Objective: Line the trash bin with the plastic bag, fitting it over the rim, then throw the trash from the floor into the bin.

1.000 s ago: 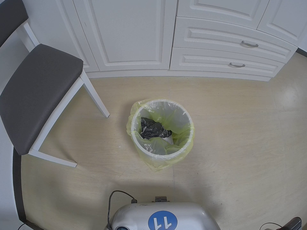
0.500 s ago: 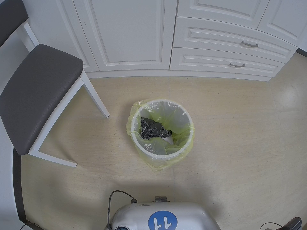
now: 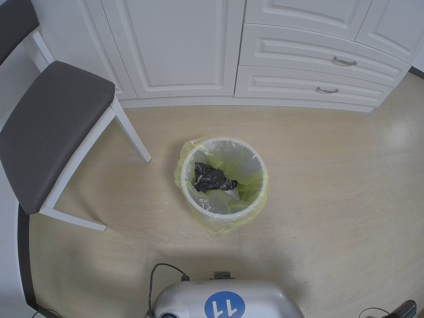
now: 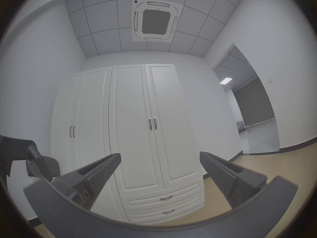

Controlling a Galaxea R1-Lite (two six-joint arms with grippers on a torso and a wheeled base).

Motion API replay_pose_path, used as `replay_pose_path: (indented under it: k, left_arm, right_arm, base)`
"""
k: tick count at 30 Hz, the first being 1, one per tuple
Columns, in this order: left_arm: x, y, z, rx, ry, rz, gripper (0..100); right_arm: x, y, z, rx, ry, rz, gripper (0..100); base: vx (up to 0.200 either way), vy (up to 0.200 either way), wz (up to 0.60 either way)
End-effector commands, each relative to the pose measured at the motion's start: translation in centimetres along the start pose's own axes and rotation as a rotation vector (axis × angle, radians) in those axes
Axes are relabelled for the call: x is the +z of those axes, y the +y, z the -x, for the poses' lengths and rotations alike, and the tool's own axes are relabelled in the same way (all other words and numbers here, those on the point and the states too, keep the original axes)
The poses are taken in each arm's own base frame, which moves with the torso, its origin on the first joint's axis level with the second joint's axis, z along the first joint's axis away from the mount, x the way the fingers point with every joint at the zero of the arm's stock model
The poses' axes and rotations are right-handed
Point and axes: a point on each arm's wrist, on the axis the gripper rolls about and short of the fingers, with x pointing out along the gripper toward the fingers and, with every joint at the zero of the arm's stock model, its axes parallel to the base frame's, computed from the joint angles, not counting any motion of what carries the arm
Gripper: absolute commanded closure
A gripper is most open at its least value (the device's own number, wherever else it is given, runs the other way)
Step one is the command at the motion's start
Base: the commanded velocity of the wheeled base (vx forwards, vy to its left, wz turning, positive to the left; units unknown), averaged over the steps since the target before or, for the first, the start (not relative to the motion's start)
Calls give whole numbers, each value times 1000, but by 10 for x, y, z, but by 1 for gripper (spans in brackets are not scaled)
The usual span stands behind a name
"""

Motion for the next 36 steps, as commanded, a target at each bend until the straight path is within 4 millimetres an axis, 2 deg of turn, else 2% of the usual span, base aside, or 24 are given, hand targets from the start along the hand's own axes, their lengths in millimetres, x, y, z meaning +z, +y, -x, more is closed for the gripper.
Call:
replay_pose_path:
  k: [1,2,3,4,5,6,7,8,11,14,15,23,28,32,36]
  left_arm:
    - [-55,2,-13,-8,-44,-2,0]
    - [-70,2,-14,-16,-48,-14,0]
    - [-70,2,-14,-16,-48,-14,0]
    - [-104,3,-14,-72,-26,-73,0]
    - [-108,3,-14,-83,-18,-83,0]
    - [-131,4,-11,-134,32,-128,0]
    - [-132,4,-11,-137,35,-129,0]
    - [-146,5,-8,-143,84,-137,0]
    - [-164,7,-5,-140,194,-140,0]
    - [-173,8,-3,-138,283,-131,0]
    - [-181,9,0,-131,369,-126,0]
    - [-192,11,5,-117,495,-106,0]
    - [-200,12,10,-110,586,-118,0]
    - [-202,13,11,-110,601,-121,0]
    - [-203,13,11,-113,608,-132,0]
  right_arm:
    - [-16,-1,0,-3,48,13,0]
    - [-22,-2,-1,-2,69,19,0]
    - [-22,-2,-1,-2,69,19,0]
    - [-37,-2,-3,-6,113,29,0]
    - [-38,-3,-3,-6,115,31,0]
    - [-48,-3,-3,-5,121,31,0]
    - [-49,-3,-4,-5,121,31,0]
    - [-58,-4,-5,-3,114,29,0]
    - [-78,-6,-5,-3,112,29,0]
    - [-89,-7,-3,-5,113,28,0]
    - [-101,-9,-2,-7,122,31,0]
    - [-123,-12,3,-3,168,55,0]
    - [-142,-12,8,131,303,59,0]
    - [-156,-14,13,137,456,34,0]
    - [-170,-17,19,117,521,40,0]
  base:
    - [0,0,0]
    - [0,0,0]
    - [0,0,0]
    - [0,0,0]
    - [0,0,0]
    - [0,0,0]
    - [0,0,0]
    - [0,0,0]
    - [0,0,0]
    - [0,0,0]
    - [0,0,0]
    - [0,0,0]
    - [0,0,0]
    - [0,0,0]
    - [0,0,0]
